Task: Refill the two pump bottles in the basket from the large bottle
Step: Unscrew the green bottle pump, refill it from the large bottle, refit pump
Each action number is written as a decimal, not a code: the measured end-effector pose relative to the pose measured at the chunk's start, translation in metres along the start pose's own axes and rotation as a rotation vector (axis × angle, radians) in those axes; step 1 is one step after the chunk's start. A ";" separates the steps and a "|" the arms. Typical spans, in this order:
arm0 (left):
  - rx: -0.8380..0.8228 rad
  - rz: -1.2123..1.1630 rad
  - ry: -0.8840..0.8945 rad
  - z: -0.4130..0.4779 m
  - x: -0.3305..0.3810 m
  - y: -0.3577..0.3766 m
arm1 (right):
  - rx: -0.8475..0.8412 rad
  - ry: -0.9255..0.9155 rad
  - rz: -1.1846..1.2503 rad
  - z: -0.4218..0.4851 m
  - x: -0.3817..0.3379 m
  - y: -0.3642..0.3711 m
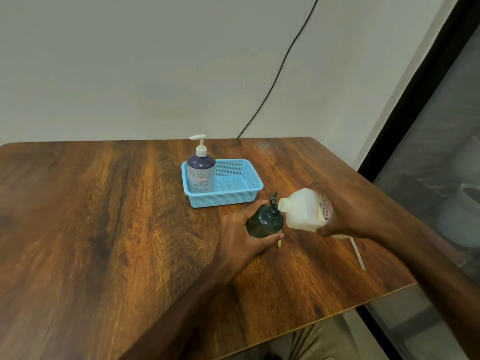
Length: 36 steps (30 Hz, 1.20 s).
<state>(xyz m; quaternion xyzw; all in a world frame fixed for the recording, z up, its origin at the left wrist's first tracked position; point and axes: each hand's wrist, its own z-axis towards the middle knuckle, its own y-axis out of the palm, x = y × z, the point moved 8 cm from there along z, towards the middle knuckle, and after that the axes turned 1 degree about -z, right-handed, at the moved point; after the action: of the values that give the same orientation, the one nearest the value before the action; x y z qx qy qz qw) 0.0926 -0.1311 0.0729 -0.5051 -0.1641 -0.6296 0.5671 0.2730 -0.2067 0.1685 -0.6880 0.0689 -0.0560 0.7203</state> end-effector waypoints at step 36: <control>0.061 -0.038 -0.179 0.000 -0.037 -0.007 | 0.942 0.334 0.842 -0.057 0.044 0.030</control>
<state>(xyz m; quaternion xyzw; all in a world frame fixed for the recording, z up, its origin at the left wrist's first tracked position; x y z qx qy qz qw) 0.0810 -0.1083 0.0450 -0.5387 -0.2429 -0.5871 0.5532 0.3057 -0.2693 0.1349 -0.1951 0.4117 0.1004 0.8845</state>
